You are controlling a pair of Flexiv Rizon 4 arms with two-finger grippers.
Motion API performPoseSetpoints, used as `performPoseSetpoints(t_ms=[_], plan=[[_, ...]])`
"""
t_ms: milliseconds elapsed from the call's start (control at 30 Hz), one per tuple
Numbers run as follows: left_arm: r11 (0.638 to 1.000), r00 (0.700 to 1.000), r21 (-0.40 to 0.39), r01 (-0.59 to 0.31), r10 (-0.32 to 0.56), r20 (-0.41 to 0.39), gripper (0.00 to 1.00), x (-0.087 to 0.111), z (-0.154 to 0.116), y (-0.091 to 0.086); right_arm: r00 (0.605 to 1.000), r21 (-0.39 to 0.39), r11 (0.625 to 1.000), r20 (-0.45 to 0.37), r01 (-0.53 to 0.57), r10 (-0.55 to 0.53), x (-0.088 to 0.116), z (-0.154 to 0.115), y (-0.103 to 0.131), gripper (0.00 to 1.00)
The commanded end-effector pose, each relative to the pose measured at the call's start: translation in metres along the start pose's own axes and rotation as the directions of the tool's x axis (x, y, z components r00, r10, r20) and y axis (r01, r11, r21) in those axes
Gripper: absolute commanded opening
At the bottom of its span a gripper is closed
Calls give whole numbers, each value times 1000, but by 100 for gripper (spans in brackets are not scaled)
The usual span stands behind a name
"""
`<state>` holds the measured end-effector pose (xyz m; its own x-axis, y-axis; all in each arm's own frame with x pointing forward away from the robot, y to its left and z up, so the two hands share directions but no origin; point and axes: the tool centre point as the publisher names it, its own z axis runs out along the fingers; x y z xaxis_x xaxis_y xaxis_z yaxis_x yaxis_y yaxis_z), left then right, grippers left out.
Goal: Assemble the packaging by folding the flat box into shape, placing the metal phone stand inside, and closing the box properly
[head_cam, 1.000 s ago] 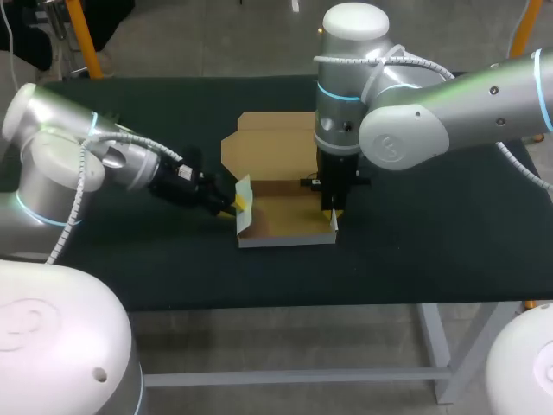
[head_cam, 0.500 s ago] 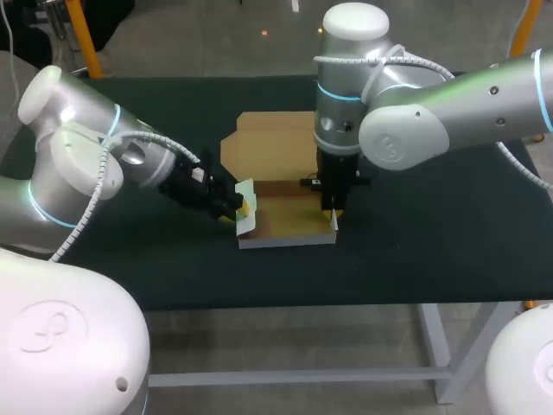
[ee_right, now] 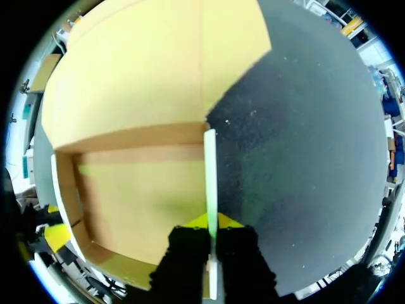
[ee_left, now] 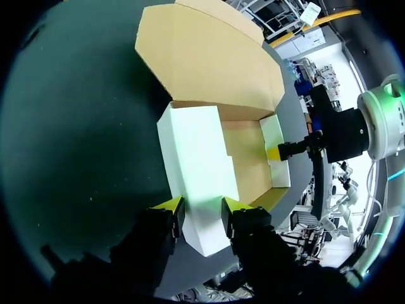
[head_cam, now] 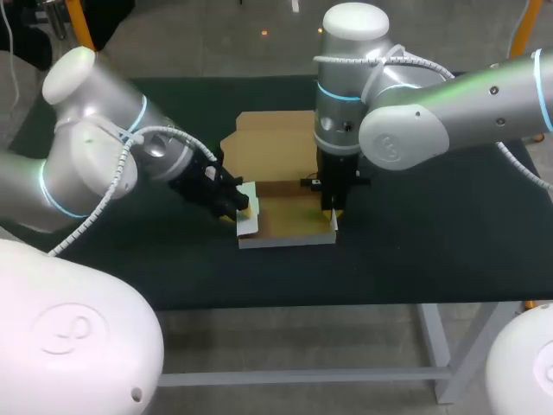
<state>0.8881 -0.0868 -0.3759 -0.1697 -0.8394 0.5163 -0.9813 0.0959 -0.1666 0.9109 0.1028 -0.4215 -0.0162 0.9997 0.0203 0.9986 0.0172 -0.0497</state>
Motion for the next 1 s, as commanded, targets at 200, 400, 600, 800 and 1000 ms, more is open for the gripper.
performPoseSetpoints(t_ms=[200, 400, 600, 800, 1000], plan=[[999, 972, -50, 0, 12, 236, 42, 0, 9, -14, 1000, 7, 1000, 4, 1, -1, 1, 2, 2, 0], [998, 946, -68, 12, 10, 325, 40, -4, 14, -19, 1000, 7, 1000, 4, 1, -1, 1, 2, 2, 0], [996, 923, -80, 27, 6, 386, 36, -10, 15, -22, 1000, 7, 1000, 4, 1, -1, 1, 2, 2, 0], [997, 901, -75, 34, 2, 434, 25, -15, 15, -21, 1000, 7, 1000, 4, 1, -1, 1, 2, 2, 0], [996, 877, -78, 39, 3, 481, 18, -19, 16, -21, 1000, 7, 1000, 4, 1, -1, 1, 2, 2, 0]])
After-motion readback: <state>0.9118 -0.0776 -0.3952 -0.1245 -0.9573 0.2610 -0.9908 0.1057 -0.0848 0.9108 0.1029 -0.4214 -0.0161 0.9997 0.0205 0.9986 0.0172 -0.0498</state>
